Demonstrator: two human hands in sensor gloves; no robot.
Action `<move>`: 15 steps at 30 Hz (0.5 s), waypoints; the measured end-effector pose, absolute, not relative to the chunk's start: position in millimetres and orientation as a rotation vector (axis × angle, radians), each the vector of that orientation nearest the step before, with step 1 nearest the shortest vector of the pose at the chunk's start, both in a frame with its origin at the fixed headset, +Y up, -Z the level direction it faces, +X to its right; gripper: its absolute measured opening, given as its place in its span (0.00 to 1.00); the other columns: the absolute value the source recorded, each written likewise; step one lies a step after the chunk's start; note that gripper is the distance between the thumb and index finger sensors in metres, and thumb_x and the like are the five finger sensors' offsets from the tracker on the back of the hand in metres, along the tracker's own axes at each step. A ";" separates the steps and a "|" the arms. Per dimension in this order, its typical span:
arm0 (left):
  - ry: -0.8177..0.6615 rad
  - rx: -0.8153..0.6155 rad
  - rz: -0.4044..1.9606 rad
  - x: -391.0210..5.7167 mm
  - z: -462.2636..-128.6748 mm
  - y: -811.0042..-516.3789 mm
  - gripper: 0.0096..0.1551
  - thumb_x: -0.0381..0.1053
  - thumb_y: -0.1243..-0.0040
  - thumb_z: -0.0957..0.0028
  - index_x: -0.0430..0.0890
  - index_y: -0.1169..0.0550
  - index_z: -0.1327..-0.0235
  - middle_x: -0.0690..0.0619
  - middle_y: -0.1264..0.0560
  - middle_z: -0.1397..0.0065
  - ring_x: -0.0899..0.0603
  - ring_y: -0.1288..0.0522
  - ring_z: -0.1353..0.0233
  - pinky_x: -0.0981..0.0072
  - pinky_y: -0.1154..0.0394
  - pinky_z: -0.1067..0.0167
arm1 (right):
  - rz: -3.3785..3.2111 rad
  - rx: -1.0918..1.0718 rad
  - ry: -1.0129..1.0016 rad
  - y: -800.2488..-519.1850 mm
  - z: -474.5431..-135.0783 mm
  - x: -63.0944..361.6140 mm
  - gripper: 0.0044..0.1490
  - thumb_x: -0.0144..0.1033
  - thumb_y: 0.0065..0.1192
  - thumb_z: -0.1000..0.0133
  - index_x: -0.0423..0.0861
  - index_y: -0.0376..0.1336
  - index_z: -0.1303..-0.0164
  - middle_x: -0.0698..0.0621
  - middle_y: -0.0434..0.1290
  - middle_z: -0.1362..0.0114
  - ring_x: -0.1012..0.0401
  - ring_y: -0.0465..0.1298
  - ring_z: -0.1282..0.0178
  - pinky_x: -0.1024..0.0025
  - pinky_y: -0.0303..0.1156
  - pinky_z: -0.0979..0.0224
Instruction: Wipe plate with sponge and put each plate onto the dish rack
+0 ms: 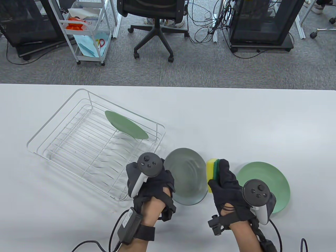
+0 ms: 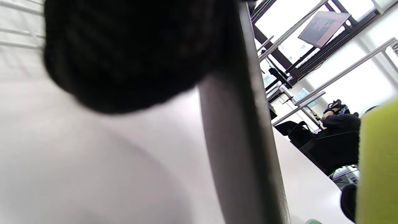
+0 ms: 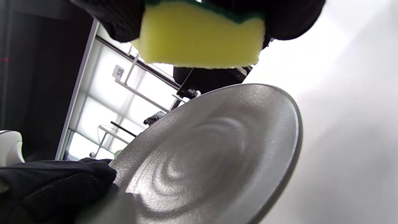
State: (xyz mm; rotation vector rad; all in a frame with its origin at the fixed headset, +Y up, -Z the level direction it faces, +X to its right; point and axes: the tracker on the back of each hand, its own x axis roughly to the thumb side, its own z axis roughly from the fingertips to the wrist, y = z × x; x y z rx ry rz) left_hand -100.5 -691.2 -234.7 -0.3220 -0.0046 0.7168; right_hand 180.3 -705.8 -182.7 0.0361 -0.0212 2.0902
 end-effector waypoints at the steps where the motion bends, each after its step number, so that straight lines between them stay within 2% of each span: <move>1: -0.014 -0.309 0.737 -104.0 -229.7 -692.9 0.34 0.47 0.50 0.58 0.39 0.43 0.40 0.42 0.26 0.40 0.53 0.13 0.82 0.54 0.13 0.60 | 2.142 0.055 -0.034 -705.8 -182.4 178.3 0.47 0.48 0.62 0.52 0.56 0.41 0.28 0.39 0.55 0.26 0.43 0.68 0.32 0.50 0.67 0.32; 5: -0.075 -0.330 0.812 -109.3 -223.6 -694.9 0.36 0.47 0.51 0.58 0.40 0.45 0.38 0.39 0.27 0.41 0.52 0.15 0.81 0.51 0.15 0.59 | 2.250 0.103 -0.046 -709.2 -182.8 172.4 0.46 0.48 0.62 0.52 0.60 0.43 0.28 0.43 0.55 0.24 0.45 0.66 0.30 0.50 0.64 0.30; 9: -0.127 -0.344 0.896 -115.3 -220.3 -693.0 0.36 0.48 0.52 0.58 0.41 0.45 0.37 0.39 0.28 0.40 0.52 0.15 0.80 0.50 0.16 0.58 | 2.307 0.142 -0.038 -712.0 -183.0 164.1 0.44 0.46 0.62 0.52 0.63 0.45 0.28 0.47 0.54 0.22 0.46 0.60 0.26 0.50 0.58 0.26; 15: -0.186 -0.405 0.989 -115.4 -216.1 -694.9 0.37 0.50 0.53 0.58 0.42 0.46 0.35 0.37 0.30 0.39 0.50 0.15 0.76 0.48 0.17 0.54 | 2.414 0.187 -0.091 -713.4 -183.2 153.1 0.42 0.46 0.63 0.52 0.64 0.49 0.29 0.52 0.55 0.22 0.50 0.58 0.24 0.52 0.56 0.25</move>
